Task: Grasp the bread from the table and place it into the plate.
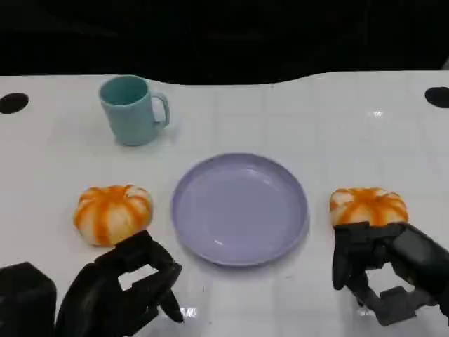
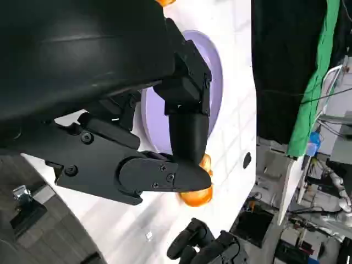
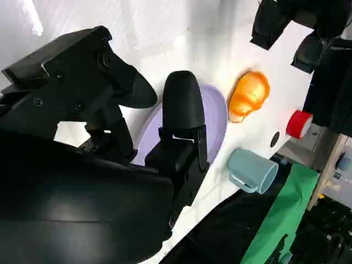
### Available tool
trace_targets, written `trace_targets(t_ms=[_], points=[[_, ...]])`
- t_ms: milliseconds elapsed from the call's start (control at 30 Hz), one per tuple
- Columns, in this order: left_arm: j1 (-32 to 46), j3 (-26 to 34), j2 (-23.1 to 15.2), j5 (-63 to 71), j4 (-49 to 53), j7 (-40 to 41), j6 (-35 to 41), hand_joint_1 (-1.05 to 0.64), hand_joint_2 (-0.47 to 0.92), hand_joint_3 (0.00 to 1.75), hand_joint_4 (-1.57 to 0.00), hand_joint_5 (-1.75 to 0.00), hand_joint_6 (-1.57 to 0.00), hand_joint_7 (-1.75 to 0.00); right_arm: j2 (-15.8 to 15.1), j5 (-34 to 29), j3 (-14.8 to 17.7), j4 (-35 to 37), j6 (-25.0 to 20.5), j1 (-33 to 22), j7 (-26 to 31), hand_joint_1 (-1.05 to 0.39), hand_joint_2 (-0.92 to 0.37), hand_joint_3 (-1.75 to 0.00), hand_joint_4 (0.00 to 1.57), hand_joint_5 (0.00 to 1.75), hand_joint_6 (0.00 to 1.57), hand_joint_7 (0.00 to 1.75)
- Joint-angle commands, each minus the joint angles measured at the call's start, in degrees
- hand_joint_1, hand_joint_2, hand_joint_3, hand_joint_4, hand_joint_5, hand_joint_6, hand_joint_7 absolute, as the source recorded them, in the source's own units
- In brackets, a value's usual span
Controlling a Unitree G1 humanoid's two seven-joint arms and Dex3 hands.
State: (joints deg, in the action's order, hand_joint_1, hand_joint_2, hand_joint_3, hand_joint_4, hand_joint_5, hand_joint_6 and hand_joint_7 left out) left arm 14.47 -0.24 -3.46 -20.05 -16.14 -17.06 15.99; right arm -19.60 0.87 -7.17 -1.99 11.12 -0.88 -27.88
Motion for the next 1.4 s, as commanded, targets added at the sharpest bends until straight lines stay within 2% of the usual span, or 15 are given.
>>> trace_targets(t_ms=[33,433,600,833,1033,1133,1300,1400], points=[[0.3,0.42,-0.65,-0.2,-0.43,0.06,0.27,-0.57,0.92,0.34,-0.72,-1.75,-0.58,-1.64,-0.63,0.05,0.53,-0.03,0.49,-0.37,-0.2,-0.04,-0.53,-1.17,0.74,1.75,0.69,1.47],[0.27,0.38,-0.67,0.01,-0.41,0.13,0.12,-0.56,0.92,0.34,-0.72,-1.75,-0.57,-1.64,-0.41,0.37,0.58,0.93,1.66,-0.13,-0.35,-0.05,-0.55,-1.15,0.74,1.75,0.69,1.45],[0.32,0.3,-0.8,0.31,-0.37,0.08,-0.2,-0.56,0.92,0.34,-0.72,-1.75,-0.57,-1.64,-0.47,0.18,0.53,0.27,0.55,-0.28,-0.17,-0.05,-0.55,-1.14,0.73,1.75,0.69,1.44],[0.35,0.47,-0.72,-0.16,-0.23,-0.18,-0.09,-0.56,0.92,0.34,-0.72,-1.75,-0.57,-1.63,-0.26,0.5,0.6,1.54,2.59,0.0,-0.4,-0.04,-0.55,-1.13,0.73,1.75,0.7,1.43],[0.41,0.33,-0.8,0.16,-0.06,-0.41,-0.79,-0.55,0.92,0.35,-0.71,-1.75,-0.56,-1.64,0.19,1.43,1.43,1.89,4.14,0.14,-0.01,-0.06,-0.56,-1.08,0.67,1.73,0.73,1.25],[0.33,0.38,-0.73,0.03,-0.24,-0.11,-0.23,-0.56,0.92,0.35,-0.72,-1.75,-0.57,-1.65,0.09,1.25,1.83,1.69,5.28,0.35,0.31,-0.12,-0.6,-0.93,0.65,1.67,0.75,1.12],[0.18,0.52,-0.75,-0.23,0.45,-0.65,-0.7,-0.57,0.92,0.34,-0.72,-1.75,-0.56,-1.65,0.18,1.57,2.75,0.67,6.53,0.37,0.57,-0.18,-0.68,-0.66,0.63,1.44,0.73,0.94],[0.23,0.41,-0.64,-0.02,-0.16,0.16,0.17,-0.57,0.92,0.33,-0.72,-1.75,-0.57,-1.65,-0.49,0.77,3.56,-1.38,6.49,0.15,1.27,-0.22,-0.77,-0.44,0.59,1.27,0.72,0.72]])
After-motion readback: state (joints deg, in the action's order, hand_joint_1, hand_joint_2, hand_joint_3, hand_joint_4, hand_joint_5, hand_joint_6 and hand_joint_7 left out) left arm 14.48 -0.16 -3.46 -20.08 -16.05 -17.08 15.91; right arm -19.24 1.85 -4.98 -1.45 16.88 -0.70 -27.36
